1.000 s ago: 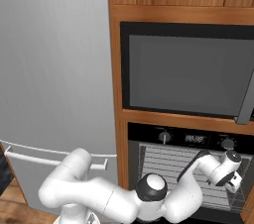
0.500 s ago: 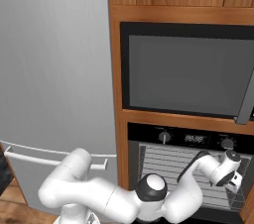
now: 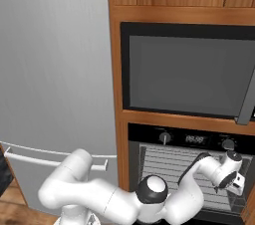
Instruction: Take the fish from the oven and place it on the plate on the counter.
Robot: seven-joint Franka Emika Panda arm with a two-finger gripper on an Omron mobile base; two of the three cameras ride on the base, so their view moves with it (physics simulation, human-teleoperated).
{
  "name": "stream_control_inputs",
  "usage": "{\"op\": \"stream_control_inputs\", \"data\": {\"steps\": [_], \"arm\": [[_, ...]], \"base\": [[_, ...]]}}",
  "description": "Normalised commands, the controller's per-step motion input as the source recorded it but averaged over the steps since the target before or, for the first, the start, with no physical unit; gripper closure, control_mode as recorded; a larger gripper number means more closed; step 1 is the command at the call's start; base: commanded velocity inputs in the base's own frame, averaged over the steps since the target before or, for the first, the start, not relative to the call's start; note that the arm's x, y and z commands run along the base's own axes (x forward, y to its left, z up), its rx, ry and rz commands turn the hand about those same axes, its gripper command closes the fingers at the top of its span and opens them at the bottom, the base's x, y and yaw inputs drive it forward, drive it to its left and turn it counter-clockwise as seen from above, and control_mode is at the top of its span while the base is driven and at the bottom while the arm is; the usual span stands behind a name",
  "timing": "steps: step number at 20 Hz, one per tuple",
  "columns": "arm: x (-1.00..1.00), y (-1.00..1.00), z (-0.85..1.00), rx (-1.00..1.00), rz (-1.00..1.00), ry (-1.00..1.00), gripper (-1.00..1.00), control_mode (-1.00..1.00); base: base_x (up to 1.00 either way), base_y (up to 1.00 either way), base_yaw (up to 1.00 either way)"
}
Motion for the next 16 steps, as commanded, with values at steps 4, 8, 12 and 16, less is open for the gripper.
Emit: {"op": "stream_control_inputs", "data": {"steps": [4,8,12,16], "arm": [[-0.65,0.01,-0.42,0.04,0.06,-0.04,1.00,-1.00],[-0.97,0.00,0.20,0.03,0.00,-0.25,1.00,-1.00],[-1.00,0.03,0.57,0.04,0.00,-0.33,1.00,-1.00],[-0.97,0.41,0.80,0.01,0.00,-0.38,1.00,-1.00]], "base": [[0.00,0.00,0.00],[0.00,0.00,0.00],[0.00,0.00,0.00],[0.00,0.00,0.00]]}}
